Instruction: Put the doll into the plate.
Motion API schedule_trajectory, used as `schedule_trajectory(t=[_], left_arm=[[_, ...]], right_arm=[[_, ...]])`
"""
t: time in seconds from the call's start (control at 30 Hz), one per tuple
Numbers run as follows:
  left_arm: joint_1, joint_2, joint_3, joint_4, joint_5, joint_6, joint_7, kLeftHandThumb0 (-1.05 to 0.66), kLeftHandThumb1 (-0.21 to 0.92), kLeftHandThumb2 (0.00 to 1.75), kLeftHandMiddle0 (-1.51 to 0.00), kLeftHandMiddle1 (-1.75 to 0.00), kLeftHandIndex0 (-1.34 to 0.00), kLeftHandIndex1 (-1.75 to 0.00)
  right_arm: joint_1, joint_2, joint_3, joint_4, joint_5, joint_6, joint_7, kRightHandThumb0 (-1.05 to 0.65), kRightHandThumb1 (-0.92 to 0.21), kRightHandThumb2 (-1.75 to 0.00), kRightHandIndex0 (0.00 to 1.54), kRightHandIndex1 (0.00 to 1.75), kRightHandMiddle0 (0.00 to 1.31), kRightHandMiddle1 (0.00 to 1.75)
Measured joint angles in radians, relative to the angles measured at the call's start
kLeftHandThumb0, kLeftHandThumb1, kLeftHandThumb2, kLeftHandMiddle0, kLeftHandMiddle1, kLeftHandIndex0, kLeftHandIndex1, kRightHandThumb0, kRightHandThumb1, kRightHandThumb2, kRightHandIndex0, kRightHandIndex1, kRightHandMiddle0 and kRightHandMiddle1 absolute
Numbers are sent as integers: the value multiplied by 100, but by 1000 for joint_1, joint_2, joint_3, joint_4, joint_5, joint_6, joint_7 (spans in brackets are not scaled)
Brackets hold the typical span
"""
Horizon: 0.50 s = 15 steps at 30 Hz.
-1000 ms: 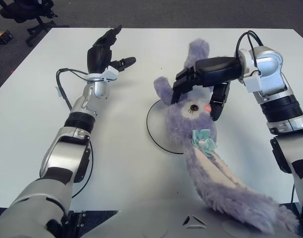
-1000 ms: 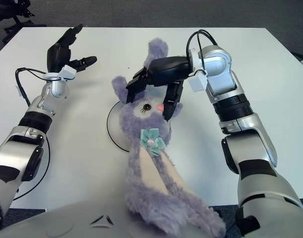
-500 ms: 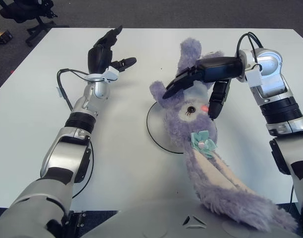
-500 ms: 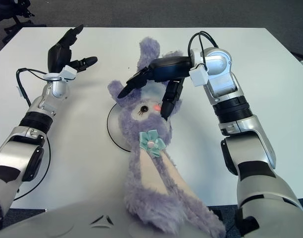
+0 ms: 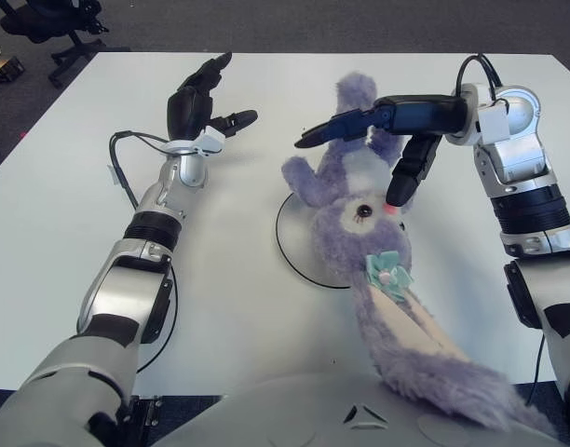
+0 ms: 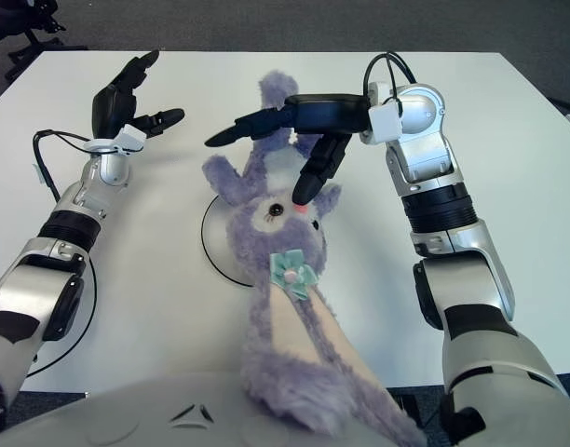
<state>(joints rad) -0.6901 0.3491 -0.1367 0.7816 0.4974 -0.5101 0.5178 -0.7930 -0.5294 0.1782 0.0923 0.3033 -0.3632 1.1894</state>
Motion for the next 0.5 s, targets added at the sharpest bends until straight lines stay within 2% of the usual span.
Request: schedule_trajectory(t=[0.3, 0.5], left_arm=[[-1, -3, -2, 3, -4, -1, -5, -23, 92, 17, -57, -1, -43, -34], [-1, -11, -2, 1, -16, -1, -23, -22, 92, 17, -57, 0, -43, -34]], right_arm=[[14, 0, -42, -7, -51, -82, -71, -22, -92, -48, 0, 0, 5, 0], [14, 0, -75, 26, -119, -187, -144, -22, -92, -54, 0, 0, 5, 0]])
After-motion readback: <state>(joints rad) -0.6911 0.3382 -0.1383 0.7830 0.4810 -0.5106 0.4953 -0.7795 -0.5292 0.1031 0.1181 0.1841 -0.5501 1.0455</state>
